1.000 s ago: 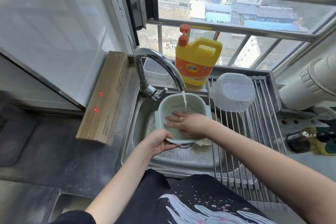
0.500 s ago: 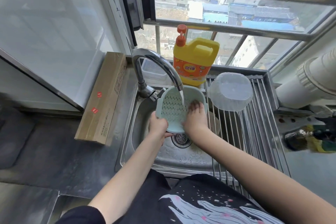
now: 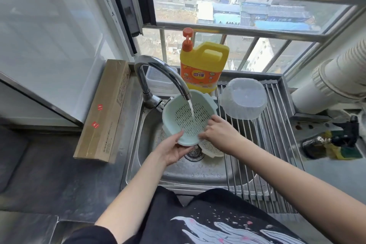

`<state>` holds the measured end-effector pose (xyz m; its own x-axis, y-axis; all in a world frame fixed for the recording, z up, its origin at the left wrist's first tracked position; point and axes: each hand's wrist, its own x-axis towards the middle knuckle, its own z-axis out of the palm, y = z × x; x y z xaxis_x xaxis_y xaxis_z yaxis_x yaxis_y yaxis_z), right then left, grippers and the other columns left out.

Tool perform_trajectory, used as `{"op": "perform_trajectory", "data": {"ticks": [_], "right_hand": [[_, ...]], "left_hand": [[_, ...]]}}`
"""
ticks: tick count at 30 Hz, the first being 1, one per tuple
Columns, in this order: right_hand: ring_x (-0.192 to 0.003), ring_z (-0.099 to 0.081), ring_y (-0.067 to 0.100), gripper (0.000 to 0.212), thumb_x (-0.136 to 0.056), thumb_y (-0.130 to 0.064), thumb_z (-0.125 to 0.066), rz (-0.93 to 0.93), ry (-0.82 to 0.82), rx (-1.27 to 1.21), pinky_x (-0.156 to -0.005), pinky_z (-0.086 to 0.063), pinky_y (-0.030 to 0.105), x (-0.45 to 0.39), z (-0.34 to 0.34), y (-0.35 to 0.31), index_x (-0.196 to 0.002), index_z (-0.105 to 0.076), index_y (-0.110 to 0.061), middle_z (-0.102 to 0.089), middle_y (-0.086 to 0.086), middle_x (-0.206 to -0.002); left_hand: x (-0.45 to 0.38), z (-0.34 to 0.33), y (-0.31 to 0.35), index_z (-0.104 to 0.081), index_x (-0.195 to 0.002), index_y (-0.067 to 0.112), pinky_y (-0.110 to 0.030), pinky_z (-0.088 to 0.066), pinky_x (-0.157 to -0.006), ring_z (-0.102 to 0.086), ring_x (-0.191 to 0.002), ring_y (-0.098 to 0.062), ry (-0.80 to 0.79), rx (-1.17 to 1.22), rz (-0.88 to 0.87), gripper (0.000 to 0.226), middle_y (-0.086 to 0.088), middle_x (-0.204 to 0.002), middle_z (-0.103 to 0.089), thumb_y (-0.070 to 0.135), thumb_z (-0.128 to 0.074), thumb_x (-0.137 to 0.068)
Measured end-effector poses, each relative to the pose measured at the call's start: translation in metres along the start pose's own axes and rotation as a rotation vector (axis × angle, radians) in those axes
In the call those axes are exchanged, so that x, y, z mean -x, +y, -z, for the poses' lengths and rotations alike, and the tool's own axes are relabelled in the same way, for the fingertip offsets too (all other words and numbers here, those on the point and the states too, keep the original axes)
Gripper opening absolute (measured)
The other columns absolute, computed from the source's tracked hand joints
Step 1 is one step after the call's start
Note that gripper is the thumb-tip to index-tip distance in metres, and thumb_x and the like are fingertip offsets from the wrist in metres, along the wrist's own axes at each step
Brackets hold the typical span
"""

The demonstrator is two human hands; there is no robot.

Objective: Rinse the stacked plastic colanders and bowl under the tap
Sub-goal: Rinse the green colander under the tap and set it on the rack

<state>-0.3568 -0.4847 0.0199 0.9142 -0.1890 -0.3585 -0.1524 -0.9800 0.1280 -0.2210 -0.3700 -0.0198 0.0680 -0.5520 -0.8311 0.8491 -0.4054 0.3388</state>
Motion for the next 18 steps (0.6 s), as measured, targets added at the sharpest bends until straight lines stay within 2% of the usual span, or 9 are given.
{"op": "perform_trajectory", "data": {"ticks": [3, 5, 7, 8, 10, 11, 14, 16, 18], "right_hand": [[-0.073, -0.06, 0.018, 0.008, -0.069, -0.017, -0.075, 0.013, -0.023, 0.144, -0.083, -0.047, 0.029, 0.003, -0.002, 0.008, -0.066, -0.071, -0.023, -0.068, -0.007, -0.065], [-0.068, -0.06, 0.016, 0.013, -0.061, -0.019, -0.081, 0.033, 0.013, 0.146, -0.079, -0.048, 0.027, 0.003, -0.001, 0.009, -0.059, -0.069, -0.023, -0.067, -0.009, -0.06], [-0.089, -0.06, 0.018, 0.012, -0.078, -0.019, -0.07, -0.012, -0.015, 0.086, -0.092, -0.04, 0.032, 0.0, 0.004, 0.002, -0.089, -0.074, -0.021, -0.072, -0.004, -0.088], [-0.106, -0.056, 0.021, 0.028, -0.086, -0.019, -0.063, -0.081, -0.063, 0.08, -0.099, -0.033, 0.033, -0.004, 0.005, -0.004, -0.114, -0.066, -0.019, -0.069, 0.0, -0.11], [-0.135, -0.036, 0.024, 0.068, -0.089, -0.023, -0.059, -0.23, -0.219, 0.046, -0.109, -0.022, 0.037, -0.015, 0.011, -0.013, -0.149, -0.026, -0.017, -0.042, 0.011, -0.146], [-0.143, -0.023, 0.025, 0.084, -0.088, -0.025, -0.061, -0.291, -0.29, -0.011, -0.112, -0.018, 0.038, -0.019, 0.013, -0.019, -0.153, -0.009, -0.016, -0.025, 0.015, -0.155], [-0.143, -0.022, 0.028, 0.094, -0.083, -0.026, -0.067, -0.289, -0.337, -0.079, -0.114, -0.022, 0.045, -0.025, 0.01, -0.042, -0.151, -0.004, -0.01, -0.018, 0.018, -0.156], [-0.13, -0.043, 0.03, 0.083, -0.086, -0.019, -0.063, -0.249, -0.298, -0.113, -0.096, -0.04, 0.041, -0.024, 0.006, -0.054, -0.148, -0.011, -0.004, -0.034, 0.018, -0.147], [-0.112, -0.059, 0.032, 0.062, -0.09, -0.013, -0.056, -0.211, -0.232, -0.121, -0.072, -0.043, 0.036, -0.021, 0.006, -0.053, -0.144, -0.025, -0.005, -0.052, 0.013, -0.132]], "left_hand": [[-0.005, 0.021, 0.013, -0.051, -0.116, 0.015, -0.045, -0.06, -0.069, -0.066, -0.091, -0.034, 0.059, -0.165, -0.044, 0.029, -0.014, -0.105, -0.063, 0.028, -0.059, -0.091], [-0.007, 0.024, 0.022, -0.05, -0.121, 0.015, -0.04, -0.061, -0.063, -0.066, -0.09, -0.033, 0.062, -0.222, -0.076, 0.029, -0.011, -0.103, -0.063, 0.024, -0.054, -0.095], [-0.009, 0.021, 0.024, -0.05, -0.125, 0.013, -0.037, -0.06, -0.055, -0.066, -0.085, -0.033, 0.066, -0.228, -0.091, 0.028, -0.01, -0.101, -0.063, 0.016, -0.05, -0.097], [-0.01, 0.017, 0.022, -0.049, -0.124, 0.013, -0.037, -0.06, -0.052, -0.066, -0.084, -0.033, 0.063, -0.214, -0.091, 0.027, -0.01, -0.1, -0.063, 0.013, -0.049, -0.097], [-0.012, 0.01, 0.016, -0.049, -0.118, 0.015, -0.038, -0.06, -0.053, -0.066, -0.082, -0.032, 0.058, -0.214, -0.078, 0.02, -0.01, -0.099, -0.063, 0.012, -0.046, -0.099], [-0.013, 0.008, 0.011, -0.05, -0.113, 0.016, -0.036, -0.06, -0.055, -0.066, -0.079, -0.03, 0.06, -0.225, -0.072, 0.015, -0.008, -0.097, -0.063, 0.013, -0.044, -0.099], [-0.019, 0.001, -0.001, -0.05, -0.096, 0.02, -0.025, -0.056, -0.045, -0.067, -0.054, -0.019, 0.063, -0.222, -0.06, 0.008, -0.002, -0.08, -0.058, 0.014, -0.045, -0.099], [-0.022, 0.001, -0.006, -0.049, -0.094, 0.021, -0.018, -0.049, -0.038, -0.06, -0.039, -0.013, 0.06, -0.225, -0.06, 0.008, -0.001, -0.075, -0.052, 0.014, -0.047, -0.098], [-0.021, 0.006, -0.005, -0.05, -0.097, 0.021, -0.019, -0.05, -0.039, -0.062, -0.043, -0.014, 0.045, -0.243, -0.042, 0.011, -0.003, -0.08, -0.056, 0.01, -0.049, -0.096]]}}
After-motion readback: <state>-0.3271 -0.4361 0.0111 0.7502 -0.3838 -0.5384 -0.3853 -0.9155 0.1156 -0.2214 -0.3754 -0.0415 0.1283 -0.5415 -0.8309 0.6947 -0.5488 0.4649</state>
